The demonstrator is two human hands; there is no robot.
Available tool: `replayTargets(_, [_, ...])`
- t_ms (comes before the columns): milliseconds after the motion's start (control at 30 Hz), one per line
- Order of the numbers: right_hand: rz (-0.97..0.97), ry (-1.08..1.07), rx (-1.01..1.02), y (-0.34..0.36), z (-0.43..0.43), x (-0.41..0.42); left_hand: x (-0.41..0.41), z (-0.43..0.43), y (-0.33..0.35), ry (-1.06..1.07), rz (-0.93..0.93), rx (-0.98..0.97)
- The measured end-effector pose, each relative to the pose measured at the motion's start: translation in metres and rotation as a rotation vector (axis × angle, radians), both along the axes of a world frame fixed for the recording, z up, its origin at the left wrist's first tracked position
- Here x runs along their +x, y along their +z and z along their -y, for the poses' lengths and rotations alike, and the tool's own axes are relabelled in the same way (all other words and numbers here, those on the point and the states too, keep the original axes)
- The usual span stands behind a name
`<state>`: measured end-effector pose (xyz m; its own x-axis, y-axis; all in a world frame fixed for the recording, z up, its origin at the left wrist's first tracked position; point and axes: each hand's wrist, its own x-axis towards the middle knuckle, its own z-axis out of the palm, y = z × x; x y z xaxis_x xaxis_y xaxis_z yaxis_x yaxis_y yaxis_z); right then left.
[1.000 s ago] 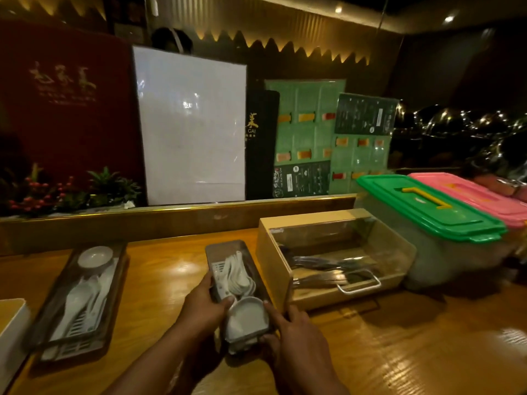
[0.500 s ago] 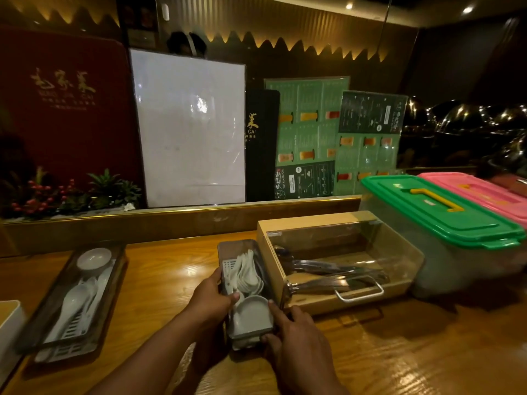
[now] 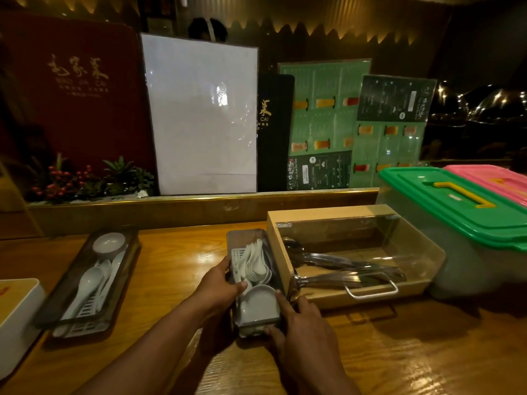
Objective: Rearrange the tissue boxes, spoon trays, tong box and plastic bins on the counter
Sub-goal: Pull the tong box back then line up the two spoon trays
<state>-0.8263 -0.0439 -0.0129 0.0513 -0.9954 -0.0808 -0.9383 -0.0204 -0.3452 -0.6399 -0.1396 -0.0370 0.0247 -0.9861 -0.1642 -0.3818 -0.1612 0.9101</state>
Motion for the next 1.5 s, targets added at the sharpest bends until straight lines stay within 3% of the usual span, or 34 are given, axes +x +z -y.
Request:
replayTargets(167, [-0.141,0.028,-0.051,0.025,-0.006,0.015,0.009,-0.019,0.005,0.049,0.0,-0.087])
replayTargets(300, [-0.256,0.023,-0.088,0.042,-0.01,0.05,0.056,-0.042,0.007,0.078,0.17,-0.183])
replayTargets(400, [-0.229,0.142,-0.126,0.045,-0.011,0.086,0.107,-0.056,0.014,0.078,0.266,-0.241])
replayTargets(700, [0.104,0.426,-0.126,-0.005,0.002,0.261,0.252,-0.088,0.038,0.173,0.444,-0.37])
replayTargets(833, [0.014,0.416,-0.106,-0.022,0.011,0.304,0.287,-0.079,0.033,0.183,0.553,-0.353])
replayTargets(1000, [-0.015,0.282,-0.173,-0.029,0.004,0.29,0.285,-0.06,0.02,0.126,0.568,-0.291])
replayTargets(1100, [-0.058,0.248,-0.165,-0.026,0.004,0.26,0.267,-0.053,0.011,0.155,0.522,-0.225])
replayTargets(1267, [-0.127,0.217,-0.139,-0.018,-0.008,0.209,0.22,-0.058,-0.004,0.11,0.262,-0.161])
replayTargets(1500, [-0.173,0.043,-0.324,-0.029,-0.027,0.15,0.166,-0.048,-0.016,0.064,-0.006,-0.079])
